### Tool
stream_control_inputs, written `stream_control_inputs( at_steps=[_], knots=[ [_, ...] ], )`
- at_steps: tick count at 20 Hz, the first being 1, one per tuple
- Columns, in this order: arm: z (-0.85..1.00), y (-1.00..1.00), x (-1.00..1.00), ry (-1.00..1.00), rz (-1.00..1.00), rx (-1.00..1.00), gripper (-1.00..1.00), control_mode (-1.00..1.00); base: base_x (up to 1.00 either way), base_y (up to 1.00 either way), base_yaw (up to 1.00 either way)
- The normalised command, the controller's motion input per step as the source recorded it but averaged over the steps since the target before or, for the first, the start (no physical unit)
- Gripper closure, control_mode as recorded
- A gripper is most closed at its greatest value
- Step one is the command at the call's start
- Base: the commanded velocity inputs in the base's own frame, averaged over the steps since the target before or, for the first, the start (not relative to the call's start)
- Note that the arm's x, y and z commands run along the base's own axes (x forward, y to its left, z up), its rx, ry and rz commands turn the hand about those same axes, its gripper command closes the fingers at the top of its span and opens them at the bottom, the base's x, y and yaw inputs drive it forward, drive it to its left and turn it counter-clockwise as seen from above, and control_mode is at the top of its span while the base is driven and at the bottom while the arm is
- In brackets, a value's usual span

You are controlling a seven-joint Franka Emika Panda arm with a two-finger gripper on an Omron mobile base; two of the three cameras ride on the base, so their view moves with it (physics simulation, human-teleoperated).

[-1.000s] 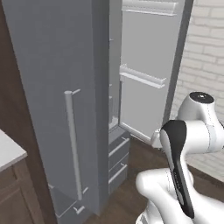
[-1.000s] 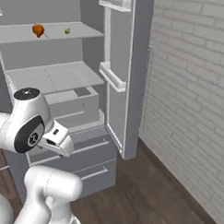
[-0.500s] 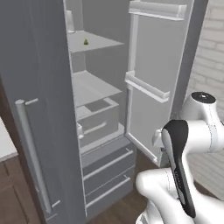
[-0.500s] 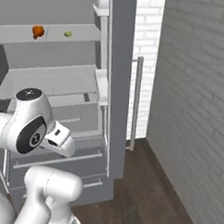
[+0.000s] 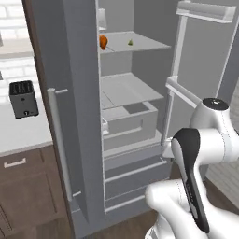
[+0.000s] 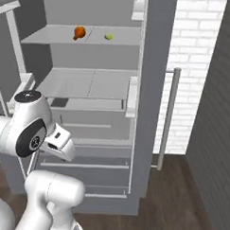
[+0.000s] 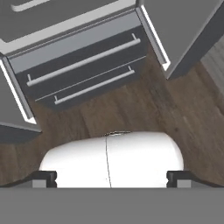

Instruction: Place one lemon wedge and one chicken drumstick in each tupperware on the nearby counter, to pack two identical lunches.

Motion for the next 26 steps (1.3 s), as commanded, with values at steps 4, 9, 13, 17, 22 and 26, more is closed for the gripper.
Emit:
stream_control_inputs(
  at_steps=[4,9,13,17,22,26],
  knots=[
    [0.00,0.00,0.00,0.00,0.00,0.00,-1.00,1.00,0.87,0.10,0.00],
    [0.00,0.00,0.00,0.00,0.00,0.00,-1.00,1.00,1.00,0.27,-0.01],
    [0.00,0.00,0.00,0.00,0.00,0.00,-1.00,1.00,1.00,-0.01,0.07],
    [0.00,0.00,0.00,0.00,0.00,0.00,-1.00,1.00,0.80,-0.13,0.23],
    [0.55,-0.09,0.32,-0.17,0.14,0.08,-1.00,-1.00,0.31,-0.06,0.10],
    [1.00,0.00,0.31,-0.51,0.19,0.06,-1.00,-1.00,0.00,0.00,0.00]
  ],
)
